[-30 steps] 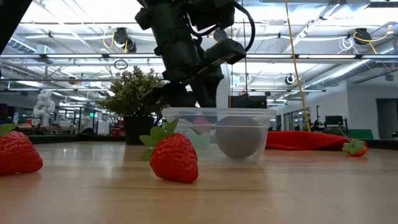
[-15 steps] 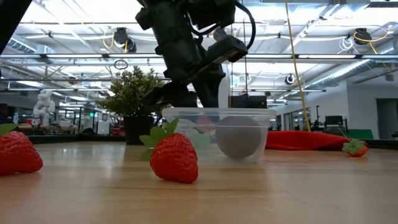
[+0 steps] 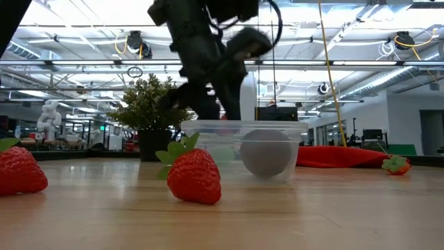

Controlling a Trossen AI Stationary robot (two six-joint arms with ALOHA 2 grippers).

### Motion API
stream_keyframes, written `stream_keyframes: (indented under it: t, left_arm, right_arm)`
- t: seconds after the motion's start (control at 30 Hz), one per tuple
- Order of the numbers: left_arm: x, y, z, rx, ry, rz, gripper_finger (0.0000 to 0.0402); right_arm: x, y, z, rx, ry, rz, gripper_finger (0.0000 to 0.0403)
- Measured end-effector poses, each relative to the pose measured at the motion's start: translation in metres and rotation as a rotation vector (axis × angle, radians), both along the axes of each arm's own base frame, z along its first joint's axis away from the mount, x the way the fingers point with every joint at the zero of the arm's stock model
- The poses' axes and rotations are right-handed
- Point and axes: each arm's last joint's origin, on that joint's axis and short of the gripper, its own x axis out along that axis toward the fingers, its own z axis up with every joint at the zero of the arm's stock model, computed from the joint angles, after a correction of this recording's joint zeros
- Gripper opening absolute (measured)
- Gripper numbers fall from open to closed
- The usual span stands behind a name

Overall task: Pick and placing Produce into tupperware
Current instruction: Put the left pink peach into the transparent bin

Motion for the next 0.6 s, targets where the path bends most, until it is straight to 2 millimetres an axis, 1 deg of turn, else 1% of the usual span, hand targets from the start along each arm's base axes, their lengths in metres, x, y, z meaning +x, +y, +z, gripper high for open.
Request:
stream_keyframes:
  t: [0.1, 0.17, 0.3, 0.37, 0.6]
  left_arm:
    - [-0.004, -0.003, 0.015, 0.046, -0.046, 0.008, 0.0114]
    - [-0.006, -0.004, 0.022, 0.067, -0.060, 0.014, 0.0114]
    - [-0.009, -0.006, 0.024, 0.087, -0.056, 0.019, 0.0113]
    - [-0.008, -0.006, 0.024, 0.089, -0.059, -0.015, 0.0113]
    - [-0.004, -0.008, 0.027, 0.035, -0.110, -0.053, 0.0113]
  right_arm:
    - [0.000, 0.000, 0.000, 0.000, 0.000, 0.000, 0.0242]
    - [0.000, 0.000, 0.000, -0.003, -0.003, -0.001, 0.0242]
    - [0.000, 0.000, 0.000, -0.005, -0.007, -0.002, 0.0242]
    - [0.000, 0.000, 0.000, -0.006, -0.004, -0.002, 0.0242]
    - [0.000, 0.000, 0.000, -0.007, -0.003, -0.002, 0.0242]
